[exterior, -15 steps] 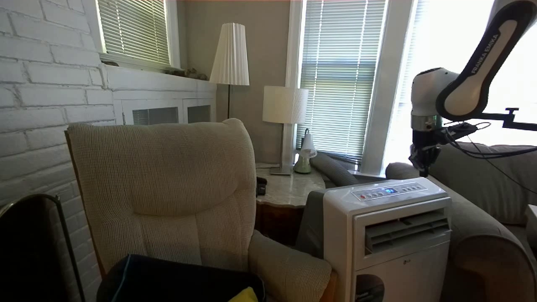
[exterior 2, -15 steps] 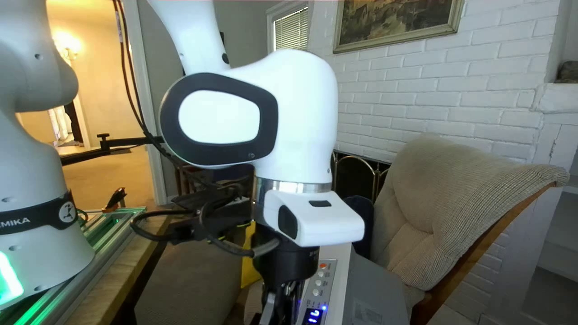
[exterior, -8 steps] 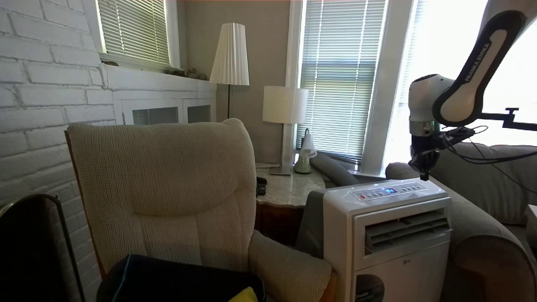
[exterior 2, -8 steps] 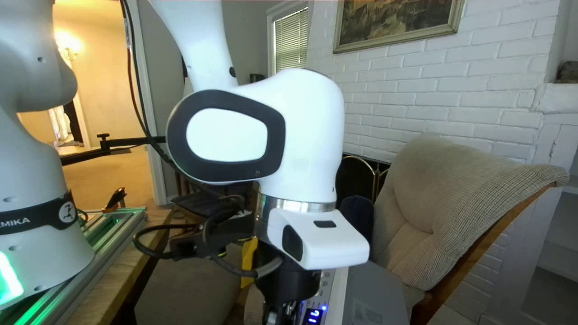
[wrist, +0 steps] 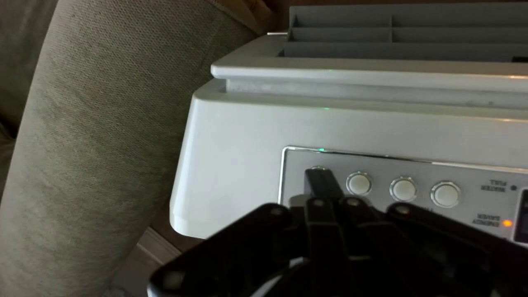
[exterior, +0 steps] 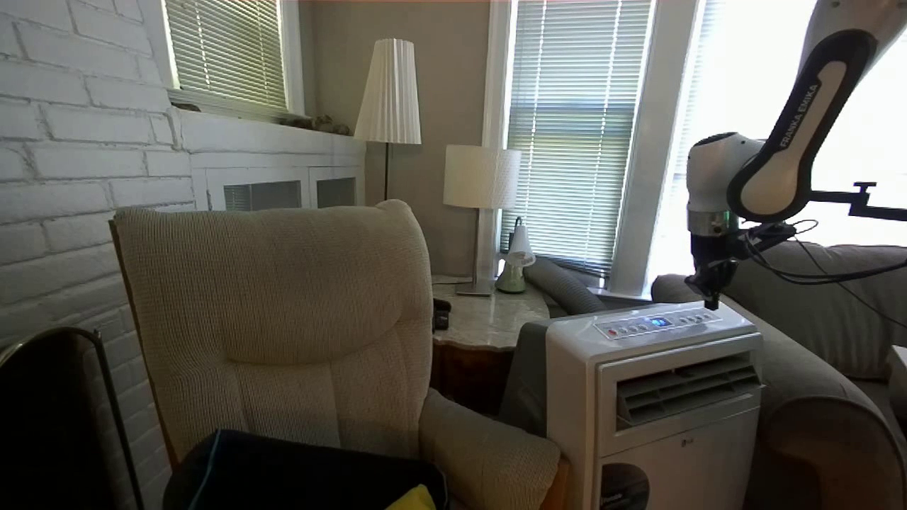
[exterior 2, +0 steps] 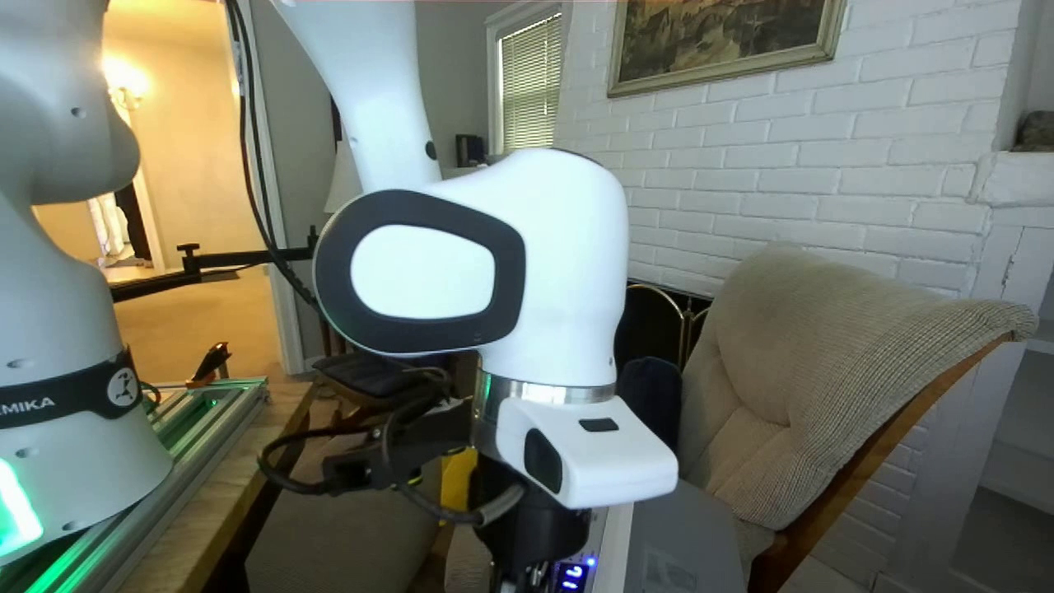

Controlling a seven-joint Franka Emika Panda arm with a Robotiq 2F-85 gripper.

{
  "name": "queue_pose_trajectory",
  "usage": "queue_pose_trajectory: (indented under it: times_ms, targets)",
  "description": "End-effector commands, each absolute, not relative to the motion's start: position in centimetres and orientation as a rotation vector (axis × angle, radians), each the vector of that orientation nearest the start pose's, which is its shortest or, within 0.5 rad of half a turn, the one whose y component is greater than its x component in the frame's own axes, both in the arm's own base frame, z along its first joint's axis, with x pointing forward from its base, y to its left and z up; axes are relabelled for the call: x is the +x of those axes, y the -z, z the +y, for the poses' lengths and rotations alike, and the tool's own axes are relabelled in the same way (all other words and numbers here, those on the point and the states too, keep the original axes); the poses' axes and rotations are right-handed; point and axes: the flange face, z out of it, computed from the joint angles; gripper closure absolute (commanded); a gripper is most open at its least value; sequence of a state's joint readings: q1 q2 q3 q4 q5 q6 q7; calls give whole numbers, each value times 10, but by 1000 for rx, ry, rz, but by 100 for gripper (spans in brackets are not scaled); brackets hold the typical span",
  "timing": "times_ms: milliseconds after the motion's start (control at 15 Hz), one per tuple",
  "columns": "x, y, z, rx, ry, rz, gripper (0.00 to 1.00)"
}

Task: Turn on the air conditioner, then press some random buttons

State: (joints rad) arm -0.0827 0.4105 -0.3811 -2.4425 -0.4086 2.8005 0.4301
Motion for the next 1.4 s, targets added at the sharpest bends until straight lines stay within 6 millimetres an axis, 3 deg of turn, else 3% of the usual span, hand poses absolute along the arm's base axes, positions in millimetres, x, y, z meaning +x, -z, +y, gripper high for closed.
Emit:
queue_pose_trajectory:
  times_ms: [0, 1333]
  targets:
    - [430, -139, -211, -3320, -84, 797, 100]
    - [434, -123, -214, -3312, -137, 804, 100]
